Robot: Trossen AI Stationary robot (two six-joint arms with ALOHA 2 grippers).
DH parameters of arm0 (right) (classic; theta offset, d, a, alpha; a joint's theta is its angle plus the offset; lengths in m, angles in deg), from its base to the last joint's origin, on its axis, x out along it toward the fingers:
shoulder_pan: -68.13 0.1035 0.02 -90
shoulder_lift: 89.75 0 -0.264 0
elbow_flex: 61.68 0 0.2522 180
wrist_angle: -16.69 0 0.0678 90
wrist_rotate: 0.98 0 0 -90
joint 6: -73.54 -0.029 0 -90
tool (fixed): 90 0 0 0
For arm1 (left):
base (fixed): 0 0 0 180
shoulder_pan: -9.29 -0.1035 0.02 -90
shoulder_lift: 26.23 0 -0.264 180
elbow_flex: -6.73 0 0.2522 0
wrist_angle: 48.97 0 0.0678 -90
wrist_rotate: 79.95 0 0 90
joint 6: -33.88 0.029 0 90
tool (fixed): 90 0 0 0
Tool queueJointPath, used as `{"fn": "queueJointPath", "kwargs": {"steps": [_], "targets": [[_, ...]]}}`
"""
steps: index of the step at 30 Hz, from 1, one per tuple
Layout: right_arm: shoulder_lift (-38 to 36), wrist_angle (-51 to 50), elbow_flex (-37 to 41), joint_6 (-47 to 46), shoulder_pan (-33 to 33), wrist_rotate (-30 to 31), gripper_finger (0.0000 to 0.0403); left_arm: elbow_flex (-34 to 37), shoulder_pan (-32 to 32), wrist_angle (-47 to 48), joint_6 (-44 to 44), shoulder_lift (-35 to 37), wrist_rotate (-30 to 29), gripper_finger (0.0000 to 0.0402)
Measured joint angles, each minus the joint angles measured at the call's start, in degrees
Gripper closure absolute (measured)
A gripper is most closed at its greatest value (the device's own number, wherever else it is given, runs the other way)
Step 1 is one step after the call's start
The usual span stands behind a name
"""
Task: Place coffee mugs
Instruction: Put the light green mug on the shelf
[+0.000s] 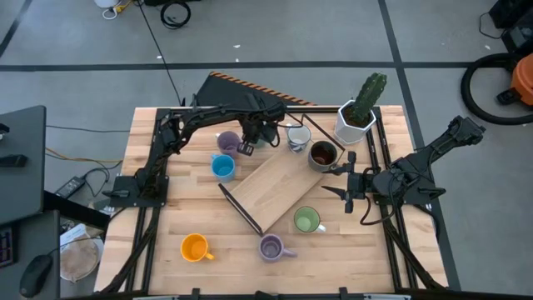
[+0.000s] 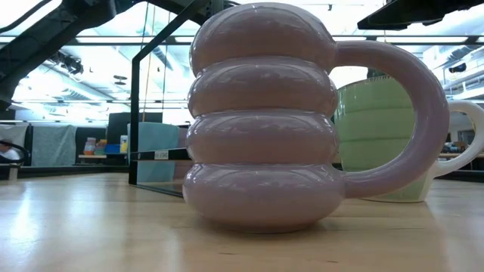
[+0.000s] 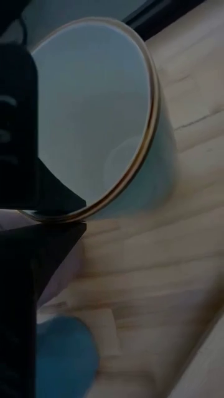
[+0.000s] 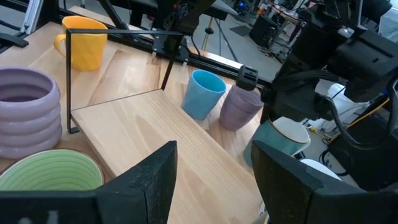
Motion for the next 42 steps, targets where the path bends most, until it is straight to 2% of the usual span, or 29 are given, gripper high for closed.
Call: {"fn": "queueJointPath", "kwargs": {"steps": [10, 15, 23, 33, 42], "targets": [[0.0, -0.2, 0.0, 0.0, 0.0, 0.0, 0.0192, -0.1, -0.1, 0.7, -12.0, 0.8, 1.7, 0.0377], [0.0, -0.2, 0.0, 0.0, 0.0, 0.0, 0.0192, -0.4, 0.0, 1.1, -15.3, 1.6, 3.7, 0.0377], [0.0, -0.1, 0.0, 0.0, -0.1, 0.0, 0.0192, -7.2, 0.0, 3.0, -19.3, 2.0, 3.9, 0.0377], [0.0, -0.1, 0.0, 0.0, -0.1, 0.0, 0.0192, -13.8, 0.6, 6.7, -37.3, 2.1, 12.4, 0.0377], [0.0, -0.1, 0.0, 0.0, -0.1, 0.0, 0.0192, -14.6, 4.0, 6.7, -49.1, 2.0, 20.0, 0.0377]]}}
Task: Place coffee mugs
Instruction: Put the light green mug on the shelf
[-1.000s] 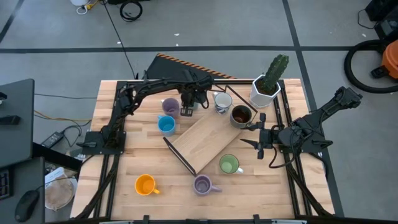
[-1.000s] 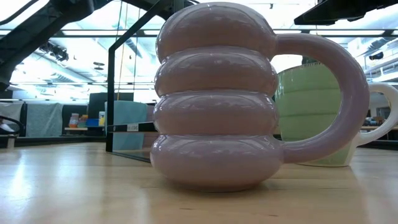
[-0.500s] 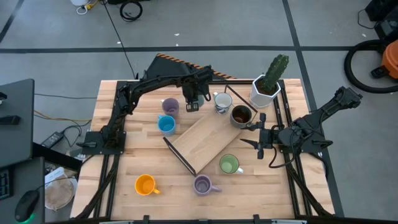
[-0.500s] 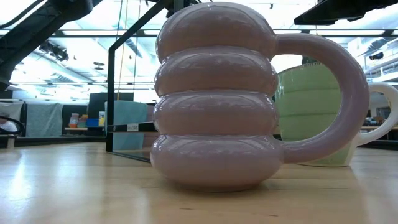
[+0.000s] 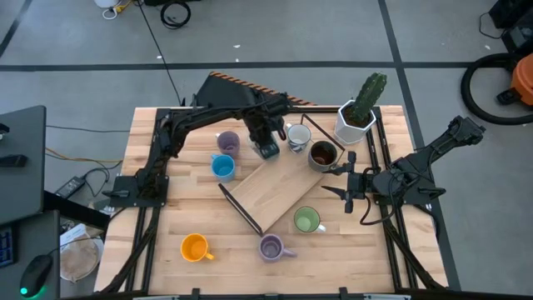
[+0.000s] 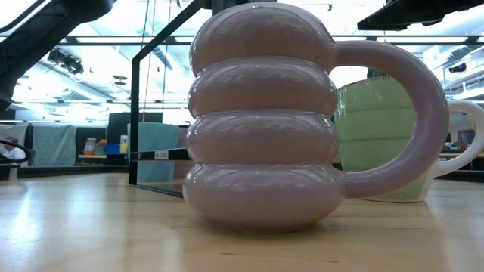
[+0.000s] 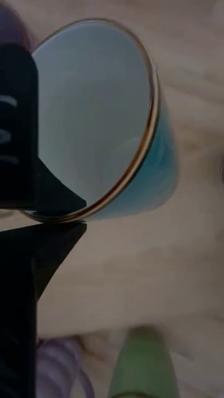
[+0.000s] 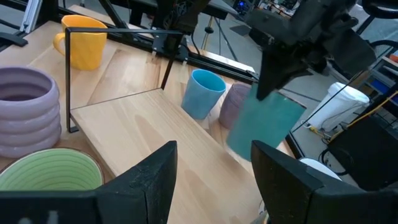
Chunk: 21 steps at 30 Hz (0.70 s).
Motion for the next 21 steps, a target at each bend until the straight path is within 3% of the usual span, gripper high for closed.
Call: {"fn": "queueJointPath", "kwargs": {"steps": [21], "targets": [[0.0, 2.3, 0.0, 1.9, 0.0, 0.0, 0.0192, -1.7, 9.6, -2.1, -5.0, -0.3, 1.2, 0.0377]]}}
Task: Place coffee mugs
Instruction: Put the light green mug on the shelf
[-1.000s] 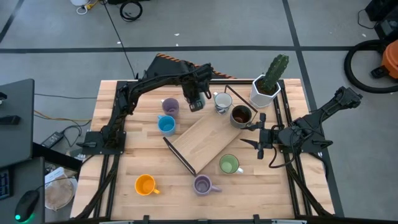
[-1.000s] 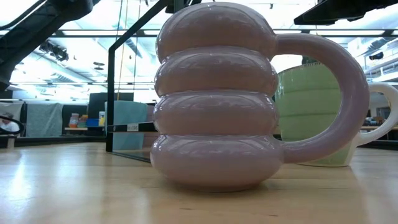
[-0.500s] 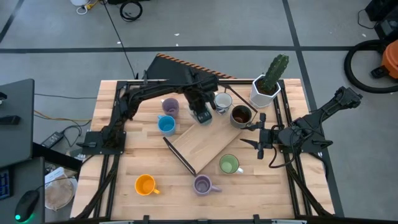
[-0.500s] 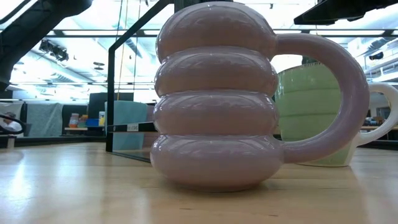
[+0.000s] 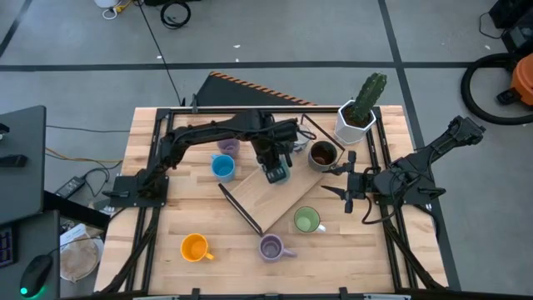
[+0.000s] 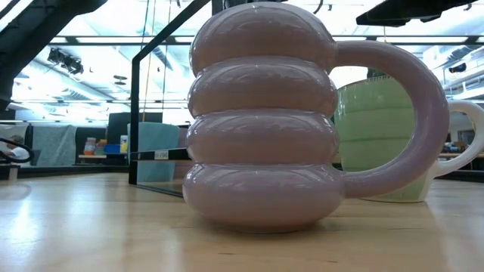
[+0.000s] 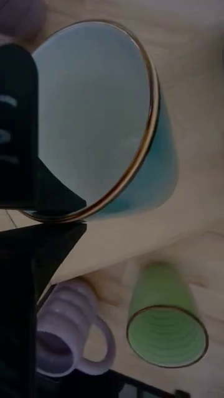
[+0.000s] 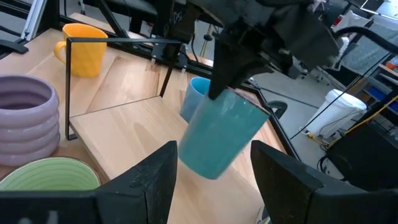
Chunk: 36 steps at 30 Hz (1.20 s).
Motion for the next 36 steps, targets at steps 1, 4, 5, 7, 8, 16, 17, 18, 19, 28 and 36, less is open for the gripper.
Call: {"fn": "queueJointPath", "kwargs": {"steps": [1, 4, 5, 7, 8, 16, 17, 18, 19, 28, 36], "targets": [[0.0, 0.1, 0.0, 0.0, 0.0, 0.0, 0.0192, 0.0, -0.1, 0.0, 0.1, -0.1, -0.8, 0.0377], [0.0, 0.2, 0.0, -0.1, 0.0, 0.0, 0.0192, 0.0, -0.7, 0.3, 0.4, -0.2, -4.3, 0.0377], [0.0, 0.2, 0.0, -0.3, 0.0, 0.0, 0.0192, 0.0, -0.8, 0.0, 0.4, -0.2, -5.1, 0.0377], [0.0, 0.2, 0.0, -0.3, 0.0, 0.0, 0.0192, 0.0, -1.3, -0.7, 0.9, -0.2, -6.3, 0.0377], [0.0, 0.1, 0.0, -0.4, 0.0, 0.0, 0.0192, 0.0, -1.4, -0.6, 1.4, -0.2, -6.8, 0.0377], [0.0, -1.0, 0.0, -0.9, 0.0, 0.0, 0.0192, 2.5, -1.5, -1.4, 3.5, -1.3, -6.7, 0.0377], [0.0, -1.0, 0.0, -1.0, 0.0, 0.0, 0.0192, 2.4, -1.5, -2.3, 3.5, -1.4, -6.6, 0.0377], [0.0, -1.1, 0.0, -1.1, 0.0, 0.0, 0.0192, 2.4, -1.7, -3.1, 3.7, -1.6, -6.6, 0.0377], [0.0, -1.1, 0.0, -1.1, 0.0, 0.0, 0.0192, 2.4, -1.8, -3.2, 4.1, -1.8, -6.7, 0.0377], [0.0, -1.1, 0.0, -1.1, 0.0, 0.0, 0.0192, 2.4, -1.9, -4.2, 5.1, -2.1, -7.6, 0.0364], [0.0, -1.2, 0.0, -1.1, 0.0, 0.0, 0.0192, 2.5, -1.8, -6.1, 8.2, -2.2, -7.7, 0.0359]]}}
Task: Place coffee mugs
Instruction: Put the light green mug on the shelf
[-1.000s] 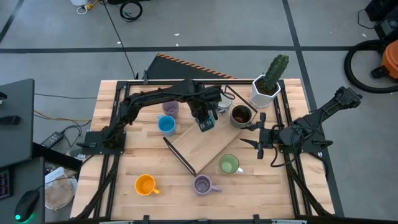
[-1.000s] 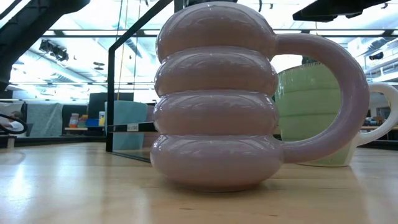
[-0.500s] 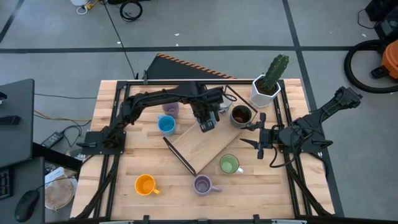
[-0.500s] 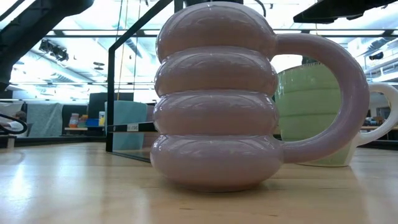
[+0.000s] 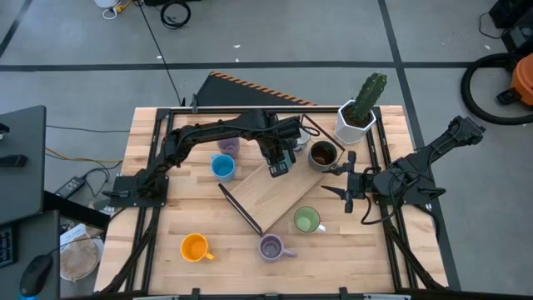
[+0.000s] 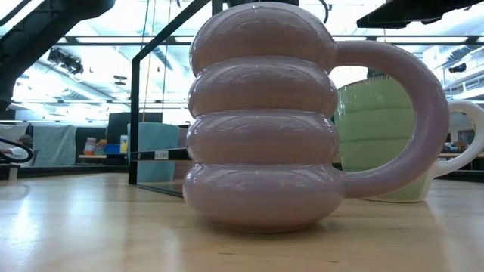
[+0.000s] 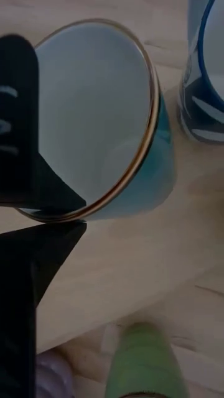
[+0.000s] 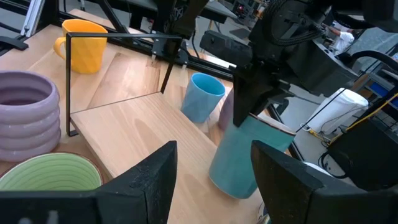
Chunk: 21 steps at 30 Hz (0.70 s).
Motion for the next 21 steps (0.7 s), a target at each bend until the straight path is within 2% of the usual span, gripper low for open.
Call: {"fn": "queueJointPath", "kwargs": {"steps": [14, 21], "targets": [[0.0, 0.0, 0.0, 0.1, 0.0, 0.0, 0.0192, 0.0, 0.5, -1.7, 1.8, 0.0, -1.4, 0.0351], [0.0, -0.1, 0.0, -0.4, 0.0, 0.0, 0.0192, 0.0, 2.2, -4.0, 3.2, 0.0, -2.0, 0.0304]]}}
